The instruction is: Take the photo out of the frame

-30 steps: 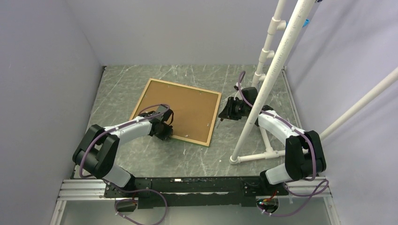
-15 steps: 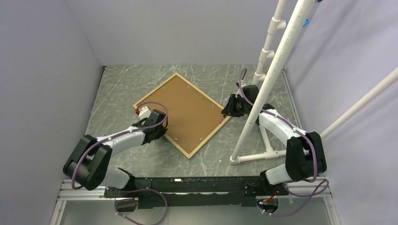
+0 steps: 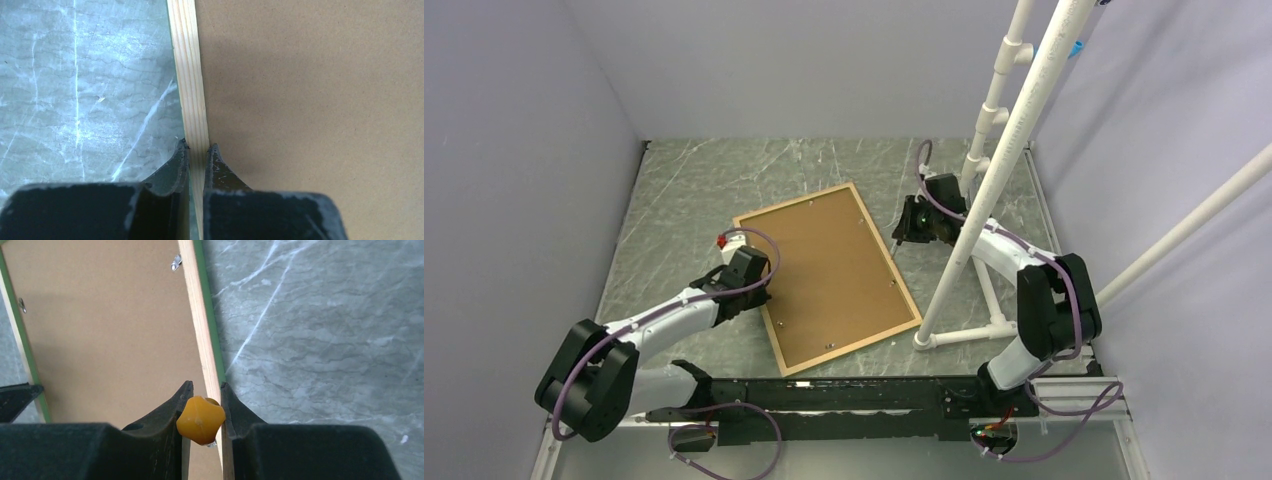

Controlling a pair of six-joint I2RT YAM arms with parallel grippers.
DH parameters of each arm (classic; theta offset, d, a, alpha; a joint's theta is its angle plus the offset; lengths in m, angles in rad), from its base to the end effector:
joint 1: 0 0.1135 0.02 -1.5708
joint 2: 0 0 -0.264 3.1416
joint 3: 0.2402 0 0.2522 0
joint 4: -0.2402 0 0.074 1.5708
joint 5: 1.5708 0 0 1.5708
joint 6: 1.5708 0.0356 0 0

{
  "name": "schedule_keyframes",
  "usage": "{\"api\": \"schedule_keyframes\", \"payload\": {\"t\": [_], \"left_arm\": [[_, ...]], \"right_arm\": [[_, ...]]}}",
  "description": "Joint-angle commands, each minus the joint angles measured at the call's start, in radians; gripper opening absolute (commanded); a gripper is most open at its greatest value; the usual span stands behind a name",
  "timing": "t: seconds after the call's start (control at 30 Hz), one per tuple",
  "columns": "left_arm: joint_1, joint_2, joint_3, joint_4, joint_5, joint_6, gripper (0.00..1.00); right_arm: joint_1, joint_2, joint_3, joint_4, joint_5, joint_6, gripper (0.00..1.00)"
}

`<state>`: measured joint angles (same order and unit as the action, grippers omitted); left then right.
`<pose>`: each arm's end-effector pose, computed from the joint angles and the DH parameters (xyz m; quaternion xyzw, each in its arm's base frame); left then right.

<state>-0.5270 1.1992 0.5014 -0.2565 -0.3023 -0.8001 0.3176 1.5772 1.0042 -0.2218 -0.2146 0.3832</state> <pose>0.1893 -0.0979 0.1600 -0.1735 0.9270 -0.0717 0.3247 0.3171 0.1122 0.2175 -0.0103 0.9212 0.2222 0.3193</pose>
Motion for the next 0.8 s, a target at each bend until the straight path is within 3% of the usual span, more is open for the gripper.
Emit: {"api": "schedule_keyframes", "payload": {"t": [0.0,0.43,0.63,0.77], "left_arm": [[-0.009,0.041,0.019,-0.042,0.023,0.070,0.00],[0.050,0.283,0.244,-0.134,0.025,0.032,0.00],[0.052,0.316,0.221,-0.136,0.061,-0.038,0.00],[0.051,0.313,0.180,-0.159,0.087,-0.215,0.00]], "right_arm": [[0.066,0.016,0.061,0.019,0.023,-0.076,0.00],[0.097,-0.011,0.026,-0.042,0.095,-0.061,0.00],[0.068,-0.167,-0.131,0.022,0.192,0.209,0.00],[0.076,-0.284,-0.244,0.101,0.276,0.356,0.00]]}}
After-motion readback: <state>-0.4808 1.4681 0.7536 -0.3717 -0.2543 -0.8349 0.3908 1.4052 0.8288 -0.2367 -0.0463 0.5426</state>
